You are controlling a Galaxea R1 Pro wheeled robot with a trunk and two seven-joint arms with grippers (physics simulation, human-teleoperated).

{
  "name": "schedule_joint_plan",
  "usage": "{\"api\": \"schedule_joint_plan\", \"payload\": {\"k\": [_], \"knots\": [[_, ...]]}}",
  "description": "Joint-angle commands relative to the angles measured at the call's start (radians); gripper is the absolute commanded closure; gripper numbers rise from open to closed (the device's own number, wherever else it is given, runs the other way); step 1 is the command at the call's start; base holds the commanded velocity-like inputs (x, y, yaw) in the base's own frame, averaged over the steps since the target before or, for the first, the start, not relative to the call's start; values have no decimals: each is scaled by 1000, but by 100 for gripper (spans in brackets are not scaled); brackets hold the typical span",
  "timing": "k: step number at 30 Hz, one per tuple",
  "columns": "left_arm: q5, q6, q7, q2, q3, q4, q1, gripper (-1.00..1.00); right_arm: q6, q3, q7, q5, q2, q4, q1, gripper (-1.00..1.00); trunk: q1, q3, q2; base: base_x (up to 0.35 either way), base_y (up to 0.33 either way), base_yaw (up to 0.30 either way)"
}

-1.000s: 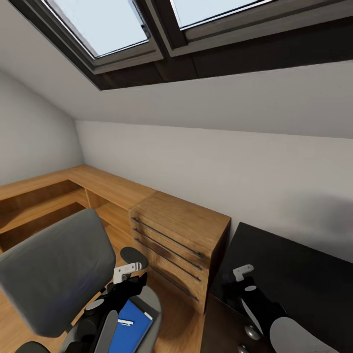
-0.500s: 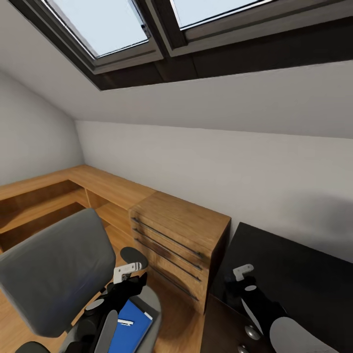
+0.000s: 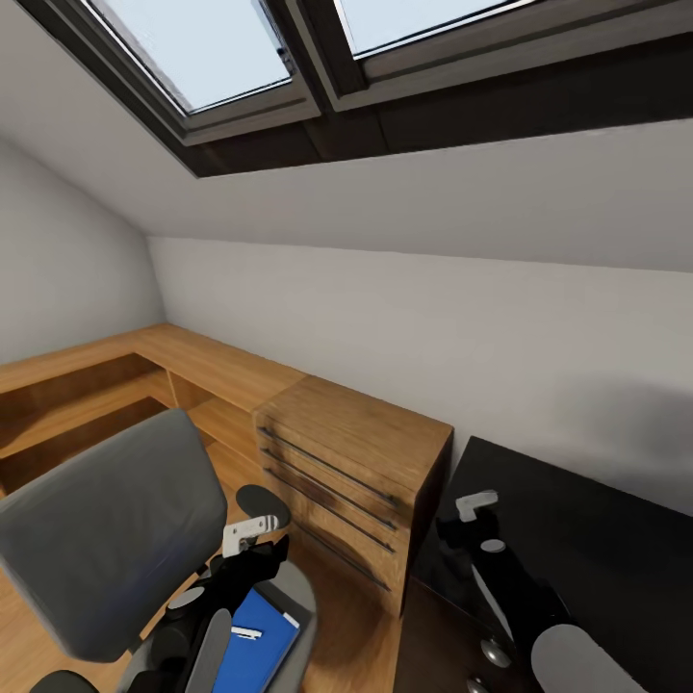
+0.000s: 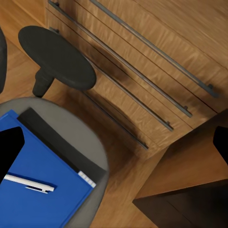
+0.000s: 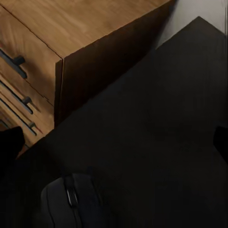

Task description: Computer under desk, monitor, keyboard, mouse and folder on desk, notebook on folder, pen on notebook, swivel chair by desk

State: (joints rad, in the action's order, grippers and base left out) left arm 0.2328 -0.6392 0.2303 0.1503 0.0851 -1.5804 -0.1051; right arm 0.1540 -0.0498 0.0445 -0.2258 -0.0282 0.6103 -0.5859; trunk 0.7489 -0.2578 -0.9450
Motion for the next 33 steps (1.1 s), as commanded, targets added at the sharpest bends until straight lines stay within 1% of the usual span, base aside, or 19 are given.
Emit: {"api": "schedule_joint_plan", "payload": {"k": [1,3,4,5,7,8,13,25,33], "knots": [[10,-4,9,0,1,-1,-1,-100,16,-5,5,3,0,63,28,-100,0,-1,-1,0,0,0],[10,-4,9,0,1,-1,-1,-100,36,-4,5,20,0,132,58,-100,0,-1,-1,0,0,0],[10,-4,9,0,1,-1,-1,-100,63,-4,5,38,-1,198,89,-100,0,-1,-1,0,0,0],[10,-4,9,0,1,-1,-1,-100,79,-4,5,47,-1,230,103,-100,0,-1,-1,0,0,0],[11,-4,9,0,1,-1,-1,-100,134,-4,5,82,0,328,152,-100,0,-1,-1,0,0,0],[11,-4,9,0,1,-1,-1,-100,166,-4,5,105,0,384,181,-100,0,-1,-1,0,0,-37],[11,-4,9,0,1,-1,-1,-100,176,-4,5,112,1,400,190,-100,0,2,-1,0,0,-134],[11,-2,9,-1,0,0,-1,-100,176,-5,5,114,1,402,192,-100,0,14,-1,-12,0,-202],[11,-2,9,-2,1,2,-1,-100,174,-5,5,112,1,399,192,-100,0,22,-1,-296,-19,-210]]}}
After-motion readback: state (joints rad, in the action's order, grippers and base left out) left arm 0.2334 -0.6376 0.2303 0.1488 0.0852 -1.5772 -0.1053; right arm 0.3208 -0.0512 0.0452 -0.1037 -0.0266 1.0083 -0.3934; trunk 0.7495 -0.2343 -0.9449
